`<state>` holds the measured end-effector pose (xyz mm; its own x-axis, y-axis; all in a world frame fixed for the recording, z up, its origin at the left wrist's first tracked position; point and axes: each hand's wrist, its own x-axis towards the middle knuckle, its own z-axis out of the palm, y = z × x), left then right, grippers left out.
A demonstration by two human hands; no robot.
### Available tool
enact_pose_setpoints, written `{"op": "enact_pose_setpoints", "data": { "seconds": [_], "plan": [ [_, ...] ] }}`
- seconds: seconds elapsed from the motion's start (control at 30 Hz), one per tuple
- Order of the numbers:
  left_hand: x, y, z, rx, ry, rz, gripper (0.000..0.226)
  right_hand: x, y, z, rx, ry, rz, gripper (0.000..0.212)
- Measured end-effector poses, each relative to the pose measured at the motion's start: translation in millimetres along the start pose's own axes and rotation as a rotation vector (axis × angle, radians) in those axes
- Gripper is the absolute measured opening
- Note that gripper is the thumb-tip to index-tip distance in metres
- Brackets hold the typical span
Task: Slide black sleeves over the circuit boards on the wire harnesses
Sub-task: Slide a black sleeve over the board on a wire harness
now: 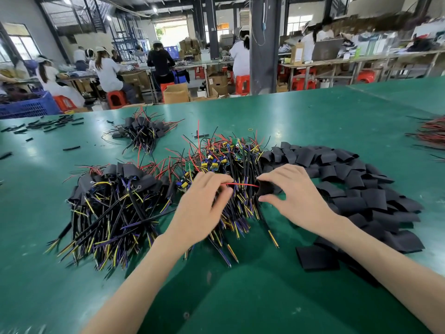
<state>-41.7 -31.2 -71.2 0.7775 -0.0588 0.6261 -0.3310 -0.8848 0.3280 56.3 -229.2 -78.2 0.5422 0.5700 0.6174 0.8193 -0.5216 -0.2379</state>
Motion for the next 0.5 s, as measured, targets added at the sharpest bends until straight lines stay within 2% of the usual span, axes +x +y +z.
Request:
{"op": "enact_pose_setpoints", "data": {
  "seconds": [0.13, 0.27, 0.37, 0.43, 0.5],
  "plan": [
    [-8.3, 10.6, 17.2, -0.107, -0.199, 0.062, 0.064, -2.6, -14.0, 5.9, -0.006, -0.040, -0.101, 0.038],
    [-10.2, 10.5, 23.4, -0.205, -0.175, 0.048, 0.085, -3.4, -18.1, 4.8, 0.142, -0.020, -0.057, 0.028],
    [-7.7, 5.8, 20.5, -0.236, -0.105, -0.015, 0.083, -1.3, -12.1, 1.6, 0.179, -0.007, -0.011, 0.018],
    [-6.6, 0.1, 17.6, -0.143, -0.099, -0.057, 0.070, -0.9, -9.3, 0.5, 0.208, 0.009, 0.028, 0.016],
    [-5.5, -5.2, 13.5, -0.068, -0.177, -0.134, 0.052, -0.6, -7.9, 0.0, 0.235, 0.026, 0.043, 0.016]
  ]
}}
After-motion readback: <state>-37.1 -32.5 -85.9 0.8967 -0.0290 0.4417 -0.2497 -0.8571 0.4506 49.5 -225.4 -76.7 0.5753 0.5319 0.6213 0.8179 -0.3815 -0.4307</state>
